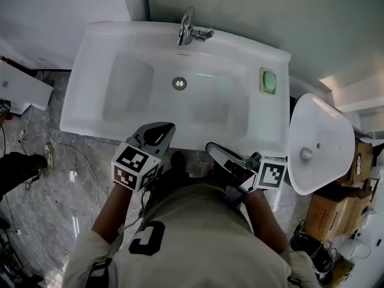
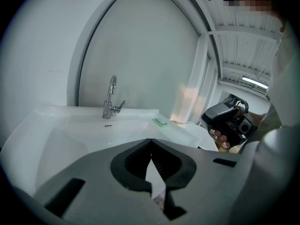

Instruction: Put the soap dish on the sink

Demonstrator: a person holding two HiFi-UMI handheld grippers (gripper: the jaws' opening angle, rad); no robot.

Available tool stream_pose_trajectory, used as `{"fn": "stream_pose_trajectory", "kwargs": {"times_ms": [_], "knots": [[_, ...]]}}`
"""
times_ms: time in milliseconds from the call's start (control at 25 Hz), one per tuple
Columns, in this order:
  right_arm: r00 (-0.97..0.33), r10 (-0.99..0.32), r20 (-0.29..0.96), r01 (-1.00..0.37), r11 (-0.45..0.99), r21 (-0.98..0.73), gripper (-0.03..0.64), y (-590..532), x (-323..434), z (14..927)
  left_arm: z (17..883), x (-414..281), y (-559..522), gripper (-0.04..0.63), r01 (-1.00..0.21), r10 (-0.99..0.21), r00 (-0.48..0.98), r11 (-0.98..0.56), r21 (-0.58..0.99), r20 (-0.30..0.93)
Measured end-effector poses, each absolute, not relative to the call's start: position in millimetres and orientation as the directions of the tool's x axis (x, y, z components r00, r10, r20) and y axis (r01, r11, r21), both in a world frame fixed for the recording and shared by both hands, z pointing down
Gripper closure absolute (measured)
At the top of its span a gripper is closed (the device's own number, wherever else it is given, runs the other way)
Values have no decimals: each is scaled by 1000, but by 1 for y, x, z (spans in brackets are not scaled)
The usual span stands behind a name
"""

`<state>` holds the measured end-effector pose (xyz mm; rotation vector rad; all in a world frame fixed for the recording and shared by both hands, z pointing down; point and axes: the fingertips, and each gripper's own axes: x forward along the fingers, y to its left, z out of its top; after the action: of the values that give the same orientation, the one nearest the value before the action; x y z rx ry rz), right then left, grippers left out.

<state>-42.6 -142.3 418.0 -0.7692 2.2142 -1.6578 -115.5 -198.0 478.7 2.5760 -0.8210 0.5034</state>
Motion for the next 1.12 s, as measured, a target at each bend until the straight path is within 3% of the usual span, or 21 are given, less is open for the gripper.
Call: {"fn": "stream_pose_trajectory", "kwargs": {"times_ms": [1120], "knots": [[-809, -586, -38, -164, 287, -944, 607, -12, 68, 397, 449, 11, -57, 576, -559, -423, 781, -801, 213, 459]]}}
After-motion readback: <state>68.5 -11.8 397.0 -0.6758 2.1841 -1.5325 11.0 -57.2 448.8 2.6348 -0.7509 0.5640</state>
